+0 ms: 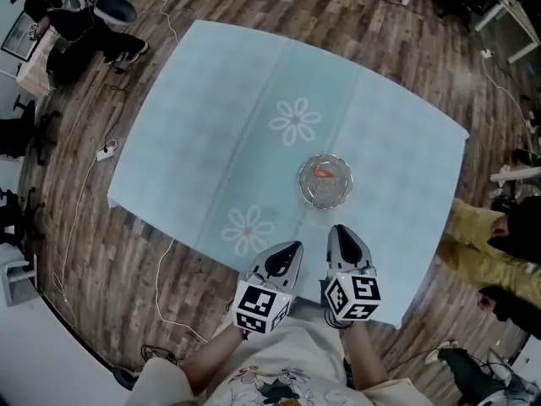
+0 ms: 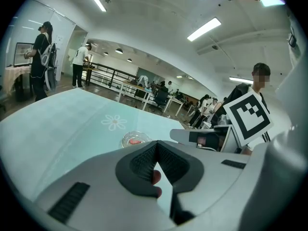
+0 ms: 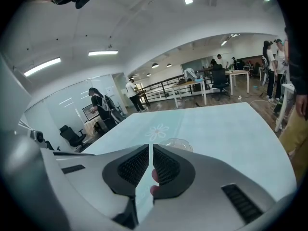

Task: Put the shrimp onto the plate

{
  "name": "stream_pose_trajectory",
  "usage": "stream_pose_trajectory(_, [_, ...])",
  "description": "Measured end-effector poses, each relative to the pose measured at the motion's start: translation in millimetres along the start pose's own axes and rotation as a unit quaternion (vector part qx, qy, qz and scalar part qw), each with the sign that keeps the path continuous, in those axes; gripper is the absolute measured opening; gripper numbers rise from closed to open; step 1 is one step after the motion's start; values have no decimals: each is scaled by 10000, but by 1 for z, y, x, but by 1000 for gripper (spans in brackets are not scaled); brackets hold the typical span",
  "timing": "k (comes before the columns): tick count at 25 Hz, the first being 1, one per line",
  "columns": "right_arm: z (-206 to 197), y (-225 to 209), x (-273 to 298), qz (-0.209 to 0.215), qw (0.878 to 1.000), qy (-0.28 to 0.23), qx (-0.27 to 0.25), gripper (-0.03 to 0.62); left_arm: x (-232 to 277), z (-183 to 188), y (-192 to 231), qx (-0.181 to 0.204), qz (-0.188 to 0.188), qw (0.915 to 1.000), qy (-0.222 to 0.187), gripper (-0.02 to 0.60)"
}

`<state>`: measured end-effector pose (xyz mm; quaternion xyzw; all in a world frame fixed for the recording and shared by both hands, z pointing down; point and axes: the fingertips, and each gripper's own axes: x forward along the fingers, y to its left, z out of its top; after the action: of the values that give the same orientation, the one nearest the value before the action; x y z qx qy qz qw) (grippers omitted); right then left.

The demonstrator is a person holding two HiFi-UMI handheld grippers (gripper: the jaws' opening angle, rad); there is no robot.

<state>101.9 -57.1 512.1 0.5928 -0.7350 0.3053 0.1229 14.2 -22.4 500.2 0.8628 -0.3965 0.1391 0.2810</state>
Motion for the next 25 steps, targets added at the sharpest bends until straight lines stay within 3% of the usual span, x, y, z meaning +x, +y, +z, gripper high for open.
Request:
stream_pose_trajectory(14, [30, 51, -77, 758, 9961, -418, -151, 27, -55, 35, -48, 179, 145, 9982, -549, 8])
stream_pose_trajectory(25, [12, 57, -139, 1236, 9898, -604, -377, 26, -87, 14, -89, 229, 317, 9961, -793, 8])
